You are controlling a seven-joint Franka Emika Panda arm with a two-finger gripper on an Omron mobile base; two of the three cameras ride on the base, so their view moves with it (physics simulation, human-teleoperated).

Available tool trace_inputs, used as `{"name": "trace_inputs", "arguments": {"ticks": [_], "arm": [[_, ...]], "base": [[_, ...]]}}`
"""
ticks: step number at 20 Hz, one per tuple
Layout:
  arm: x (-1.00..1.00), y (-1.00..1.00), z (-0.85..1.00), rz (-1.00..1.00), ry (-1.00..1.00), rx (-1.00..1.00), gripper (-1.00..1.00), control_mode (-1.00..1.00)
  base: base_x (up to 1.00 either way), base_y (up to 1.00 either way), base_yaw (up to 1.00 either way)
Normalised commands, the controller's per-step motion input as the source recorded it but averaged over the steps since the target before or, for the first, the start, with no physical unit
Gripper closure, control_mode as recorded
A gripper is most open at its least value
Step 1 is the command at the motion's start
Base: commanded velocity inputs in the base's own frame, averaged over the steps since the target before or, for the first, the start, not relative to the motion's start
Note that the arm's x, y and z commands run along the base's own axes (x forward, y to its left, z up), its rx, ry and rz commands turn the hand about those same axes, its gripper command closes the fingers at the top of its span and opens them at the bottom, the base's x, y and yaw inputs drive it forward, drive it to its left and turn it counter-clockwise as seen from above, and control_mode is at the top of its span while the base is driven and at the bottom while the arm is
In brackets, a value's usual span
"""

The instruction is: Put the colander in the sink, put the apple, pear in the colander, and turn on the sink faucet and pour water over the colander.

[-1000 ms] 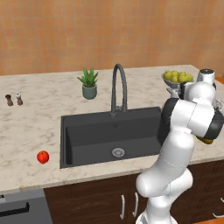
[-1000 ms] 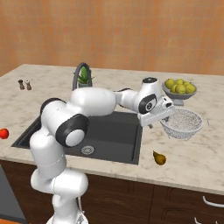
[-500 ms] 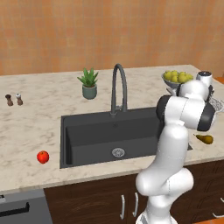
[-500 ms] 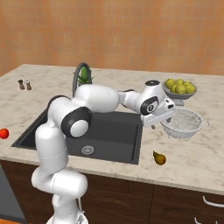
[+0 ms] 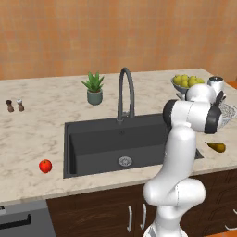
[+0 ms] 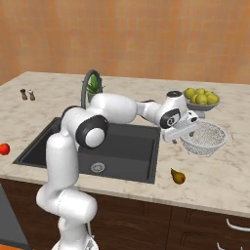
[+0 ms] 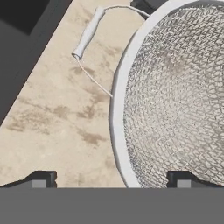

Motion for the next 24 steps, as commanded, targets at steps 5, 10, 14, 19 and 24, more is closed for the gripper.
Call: {"name": "trace_inputs", "arguments": {"ticks": [5, 10, 14, 19, 24], "arm": [[0.23, -0.01, -0.2, 0.0, 0.0, 0.0, -1.0, -1.0], [0.26, -0.02, -0.19, 0.0, 0.0, -0.02, -1.0, -1.0], [0.16, -0.1, -0.13, 0.0, 0.0, 0.0, -1.0, -1.0], [0.03, -0.03, -0.21, 0.0, 0.0, 0.0, -1.0, -1.0], [0.0, 0.05, -0.26, 0.0, 0.0, 0.0, 1.0, -1.0]], "base": [[0.0, 0.0, 0.0], [0.0, 0.0, 0.0], [0.0, 0.0, 0.0], [0.0, 0.0, 0.0], [0.0, 0.0, 0.0]]}}
